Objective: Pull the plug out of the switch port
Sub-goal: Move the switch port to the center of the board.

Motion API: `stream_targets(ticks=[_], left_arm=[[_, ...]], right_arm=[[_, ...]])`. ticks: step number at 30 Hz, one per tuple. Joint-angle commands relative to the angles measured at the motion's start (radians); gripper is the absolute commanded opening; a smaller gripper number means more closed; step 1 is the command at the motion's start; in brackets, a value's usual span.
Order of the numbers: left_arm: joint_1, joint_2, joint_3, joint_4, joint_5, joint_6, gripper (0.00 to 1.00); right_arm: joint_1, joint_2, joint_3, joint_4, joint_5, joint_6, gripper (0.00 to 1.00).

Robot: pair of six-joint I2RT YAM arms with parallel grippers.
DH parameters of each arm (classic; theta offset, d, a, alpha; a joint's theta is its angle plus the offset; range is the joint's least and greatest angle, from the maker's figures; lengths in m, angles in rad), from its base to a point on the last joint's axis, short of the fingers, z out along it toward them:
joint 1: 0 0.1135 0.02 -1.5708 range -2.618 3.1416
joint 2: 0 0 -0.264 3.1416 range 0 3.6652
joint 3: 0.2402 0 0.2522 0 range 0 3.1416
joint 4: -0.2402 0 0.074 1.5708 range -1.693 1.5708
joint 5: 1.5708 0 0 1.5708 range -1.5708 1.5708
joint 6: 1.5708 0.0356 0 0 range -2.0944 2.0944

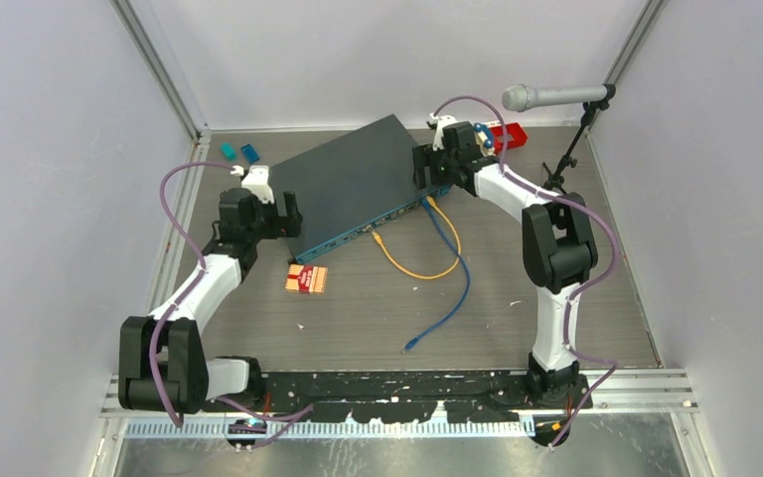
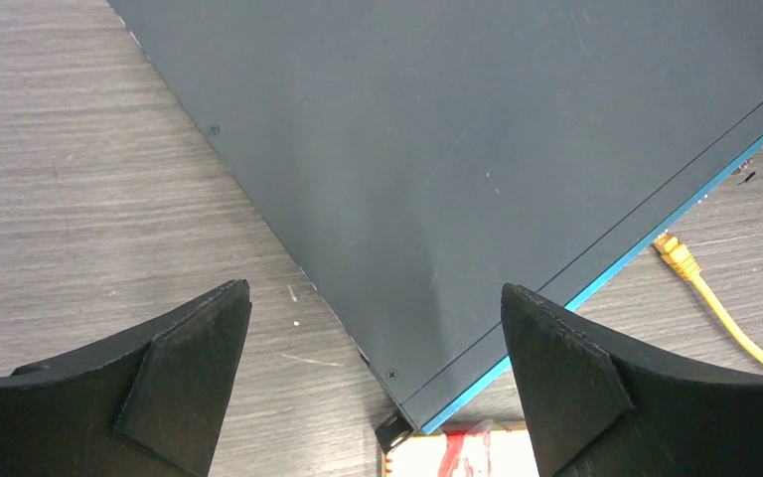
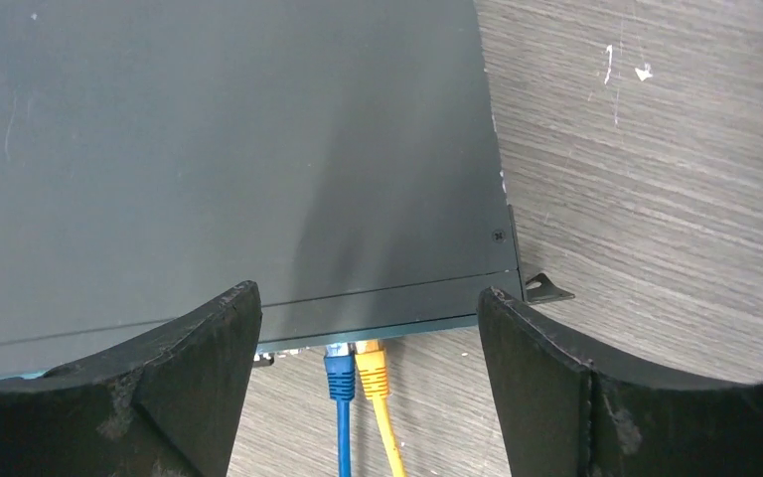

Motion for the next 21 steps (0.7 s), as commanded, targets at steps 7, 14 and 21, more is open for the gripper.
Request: stream_targets(ticks=[7,14,21], left_arm=[[0.006,-0.019,-0.045,0.155,0.09,0.02,1.0],[0.006,-0.008,-0.059,0.171,0.103,0.022,1.0],[0.007,0.002,-0.038,0.132,0.044,-0.003,1.0]], right_arm=[[-0.075,0.029,0.016,0.172,-0.056,0.156,0.84],[-0.111,0.105,0.062,0.212,-0.095,0.185,0.84],[-0.139,0.193,0.142,0.213,-0.185,0.212,0.84]])
